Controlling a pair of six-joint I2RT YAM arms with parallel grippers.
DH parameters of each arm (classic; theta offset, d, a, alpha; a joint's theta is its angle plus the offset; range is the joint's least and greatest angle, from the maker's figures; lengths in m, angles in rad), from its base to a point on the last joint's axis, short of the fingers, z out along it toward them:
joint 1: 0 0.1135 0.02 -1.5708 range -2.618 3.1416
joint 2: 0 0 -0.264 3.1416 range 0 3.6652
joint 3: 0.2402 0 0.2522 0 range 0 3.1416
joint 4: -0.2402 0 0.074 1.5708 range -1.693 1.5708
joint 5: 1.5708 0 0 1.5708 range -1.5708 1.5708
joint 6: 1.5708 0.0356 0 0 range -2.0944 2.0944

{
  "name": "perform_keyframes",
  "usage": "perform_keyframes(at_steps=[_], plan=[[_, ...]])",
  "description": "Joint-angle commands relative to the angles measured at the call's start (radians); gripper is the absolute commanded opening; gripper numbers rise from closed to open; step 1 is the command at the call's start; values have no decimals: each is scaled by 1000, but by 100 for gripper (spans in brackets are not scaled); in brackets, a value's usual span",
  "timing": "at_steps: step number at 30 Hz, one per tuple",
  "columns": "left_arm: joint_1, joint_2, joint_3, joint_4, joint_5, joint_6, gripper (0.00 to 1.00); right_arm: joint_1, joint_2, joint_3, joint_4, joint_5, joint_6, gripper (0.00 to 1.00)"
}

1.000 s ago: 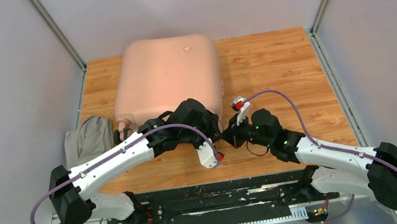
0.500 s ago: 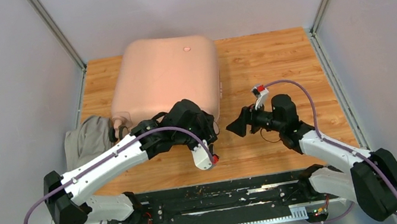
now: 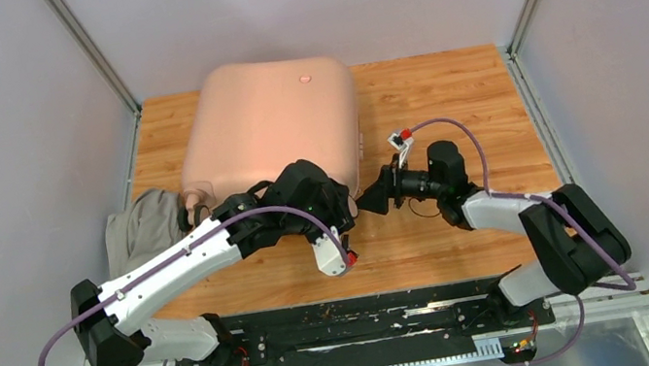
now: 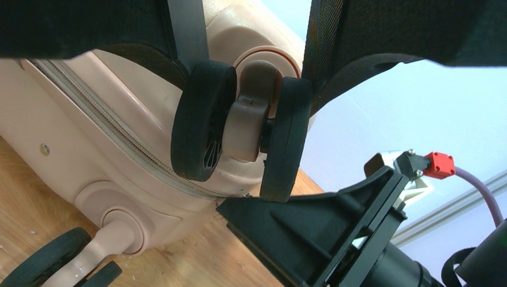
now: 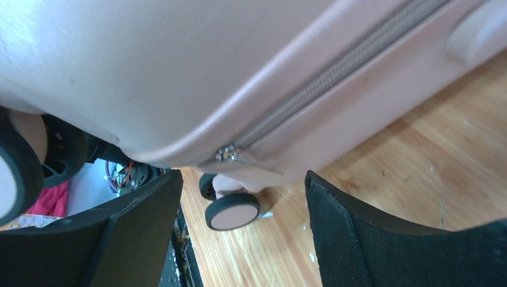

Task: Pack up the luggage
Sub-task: Zip the luggage at the center of the board.

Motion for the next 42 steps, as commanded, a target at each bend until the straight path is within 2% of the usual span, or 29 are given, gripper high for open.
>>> perform_keyframes(at_steps=[1, 10, 20, 24, 29, 34, 37, 40, 42], plan=[[31, -74, 111, 188, -109, -12, 0, -18, 53, 60, 128, -91, 36, 78], [29, -75, 126, 187, -115, -14, 0, -19, 204, 94, 345, -234, 158, 78], [29, -106, 131, 185, -113, 2, 0, -32, 265, 143, 433, -272, 205, 73], [29, -112, 131, 181, -123, -1, 0, -32, 295, 152, 546, -301, 293, 57], [30, -117, 123, 183, -125, 1, 0, -31, 320, 123, 716, -320, 421, 32], [29, -117, 132, 182, -124, -6, 0, -31, 328, 97, 732, -292, 417, 27], [29, -127, 127, 183, -125, -2, 0, -31, 324, 101, 727, -275, 410, 19], [29, -133, 126, 182, -130, -1, 0, -31, 312, 107, 657, -267, 365, 11], [29, -135, 129, 180, -128, -2, 0, -31, 298, 110, 591, -262, 322, 9]])
